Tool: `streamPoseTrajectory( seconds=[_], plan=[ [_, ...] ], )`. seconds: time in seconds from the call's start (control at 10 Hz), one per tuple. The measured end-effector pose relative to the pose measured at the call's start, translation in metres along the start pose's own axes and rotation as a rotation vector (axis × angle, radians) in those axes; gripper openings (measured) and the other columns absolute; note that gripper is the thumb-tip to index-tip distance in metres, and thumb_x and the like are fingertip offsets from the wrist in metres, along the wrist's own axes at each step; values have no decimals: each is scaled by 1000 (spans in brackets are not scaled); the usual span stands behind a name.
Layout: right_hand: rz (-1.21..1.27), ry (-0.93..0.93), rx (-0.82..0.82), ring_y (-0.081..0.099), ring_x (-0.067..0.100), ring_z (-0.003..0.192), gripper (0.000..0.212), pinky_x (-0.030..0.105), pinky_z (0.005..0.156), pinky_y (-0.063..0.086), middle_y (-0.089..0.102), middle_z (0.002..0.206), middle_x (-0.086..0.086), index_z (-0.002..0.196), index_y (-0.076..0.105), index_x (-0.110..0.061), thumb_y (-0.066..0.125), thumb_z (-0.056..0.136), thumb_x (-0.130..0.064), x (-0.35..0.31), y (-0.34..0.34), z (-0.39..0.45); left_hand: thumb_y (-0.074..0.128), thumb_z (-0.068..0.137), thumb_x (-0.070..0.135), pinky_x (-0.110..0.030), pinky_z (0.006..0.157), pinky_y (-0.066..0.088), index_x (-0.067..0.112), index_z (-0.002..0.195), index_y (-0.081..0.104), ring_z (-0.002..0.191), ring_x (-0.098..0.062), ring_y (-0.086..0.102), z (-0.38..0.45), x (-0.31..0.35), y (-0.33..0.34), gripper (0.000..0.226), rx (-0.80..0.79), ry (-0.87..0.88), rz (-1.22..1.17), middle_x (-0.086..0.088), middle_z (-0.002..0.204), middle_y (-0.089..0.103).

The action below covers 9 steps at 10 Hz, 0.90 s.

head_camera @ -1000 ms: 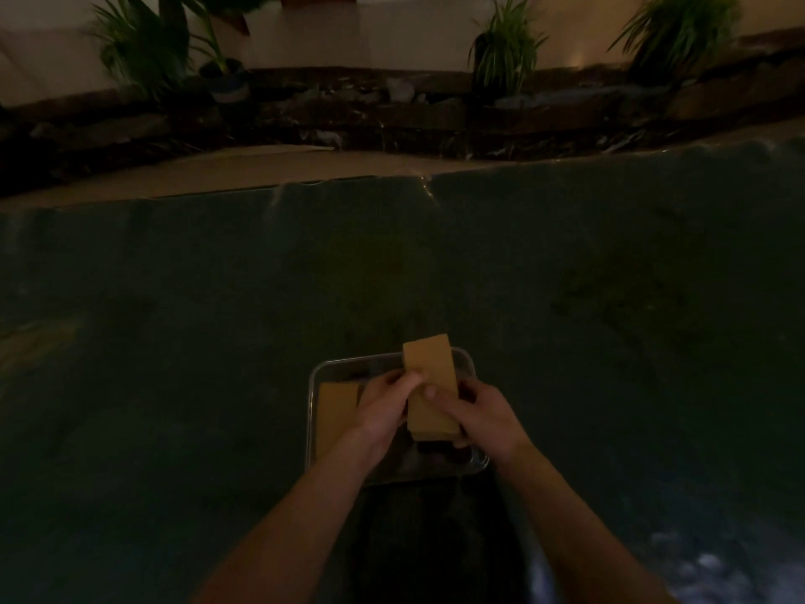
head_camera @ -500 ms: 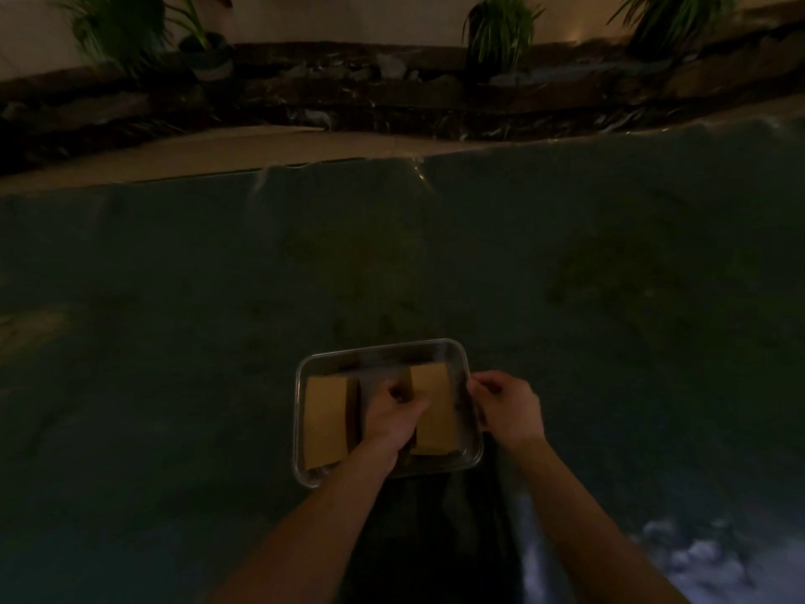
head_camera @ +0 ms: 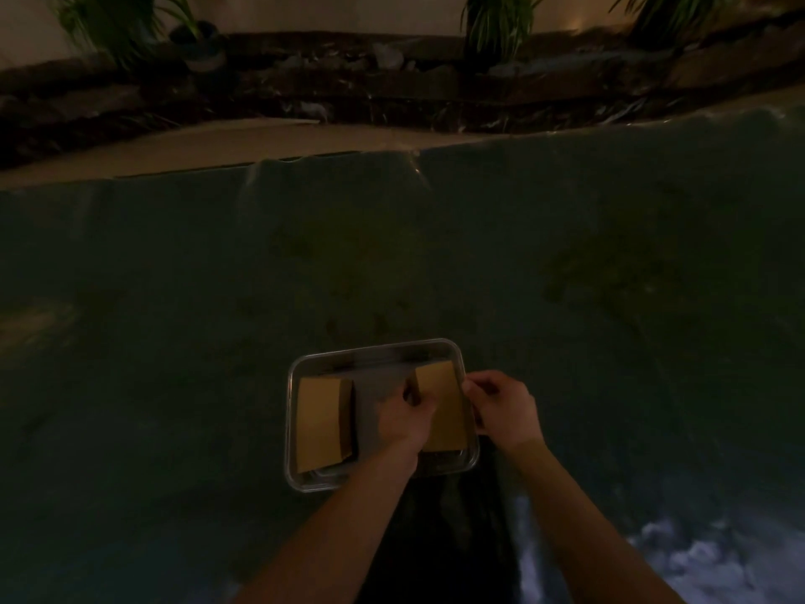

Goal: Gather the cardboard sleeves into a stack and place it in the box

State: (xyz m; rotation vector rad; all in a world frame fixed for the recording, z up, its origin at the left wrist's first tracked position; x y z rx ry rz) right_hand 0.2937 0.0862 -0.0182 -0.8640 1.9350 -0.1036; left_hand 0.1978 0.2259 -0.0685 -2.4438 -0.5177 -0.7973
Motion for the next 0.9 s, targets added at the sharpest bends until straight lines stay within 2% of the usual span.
streamPoseTrajectory(
  seconds=[0.1, 0.2, 0.3, 0.4, 0.5, 0.6, 0.7, 0.8, 0.9],
  plan=[
    [-6, -4, 3, 69, 11, 80, 10, 38, 70, 64, 70, 91, -7, 91, 66, -34, 63, 94, -25, -1, 0, 0, 59, 93, 34, -31, 84, 42, 31, 98, 60, 100, -16, 55, -1, 1, 1, 6, 20, -6, 52, 8, 99, 56],
    [-12, -7, 6, 69, 10, 80, 12, 39, 71, 63, 69, 91, -8, 88, 64, -36, 63, 94, -25, -3, 0, -2, 56, 96, 29, -20, 63, 40, 29, 72, 56, 83, -13, 61, -6, 12, -1, 23, 82, 53, 196, 11, 76, 55],
    [-23, -8, 15, 68, 10, 84, 13, 40, 77, 62, 68, 91, -10, 88, 63, -36, 62, 94, -24, -4, -1, -3, 53, 97, 27, -25, 67, 45, 26, 73, 57, 90, -20, 64, -9, 17, 1, 24, 90, 67, 245, 4, 81, 60],
    [-75, -28, 53, 66, 9, 84, 9, 39, 80, 60, 67, 92, -10, 97, 65, -30, 59, 96, -23, -7, -2, -7, 49, 99, 25, -35, 90, 51, 12, 97, 67, 102, -25, 64, -14, 20, 7, 23, 73, 56, 344, -9, 105, 68],
    [-107, -42, 87, 67, 11, 83, 14, 36, 79, 60, 68, 95, -7, 107, 67, -24, 57, 97, -25, -14, -3, -15, 48, 100, 27, -40, 98, 50, 10, 107, 67, 107, -25, 62, -19, 23, 5, 26, 37, 64, 342, -11, 114, 67],
    [-118, -35, 121, 68, 22, 97, 29, 40, 86, 56, 71, 110, 4, 122, 65, -20, 53, 99, -32, -21, -7, -28, 40, 102, 36, -44, 103, 45, 11, 120, 63, 112, -26, 59, -30, 27, -4, 38, -38, 87, 297, -13, 123, 64],
    [-130, -52, 176, 64, 27, 110, 35, 35, 91, 51, 69, 121, 9, 128, 63, -18, 53, 98, -33, -31, -15, -42, 40, 102, 35, -42, 103, 45, 13, 121, 61, 114, -25, 59, -48, 40, -27, 36, -11, 194, 292, -13, 126, 63],
    [-53, -231, 302, 62, 20, 111, 32, 28, 89, 46, 67, 124, 6, 128, 62, -19, 55, 98, -29, -62, -40, -81, 45, 101, 33, -25, 90, 44, 27, 119, 61, 104, -9, 59, -86, 72, -85, 25, 161, 518, 184, -7, 131, 61],
    [-115, -438, 403, 62, 17, 109, 31, 33, 91, 50, 66, 121, 3, 126, 62, -21, 54, 97, -31, -87, -60, -110, 44, 98, 39, -13, 86, 38, 27, 126, 61, 106, -3, 55, -120, 95, -124, 34, 258, 814, 176, -1, 131, 59]
  ],
)
Point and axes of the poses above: each hand's wrist, its own z-axis towards the middle knuckle, its own y-axis out of the palm, x = y × z, the point moved 7 cm from there along z, towards the middle knuckle
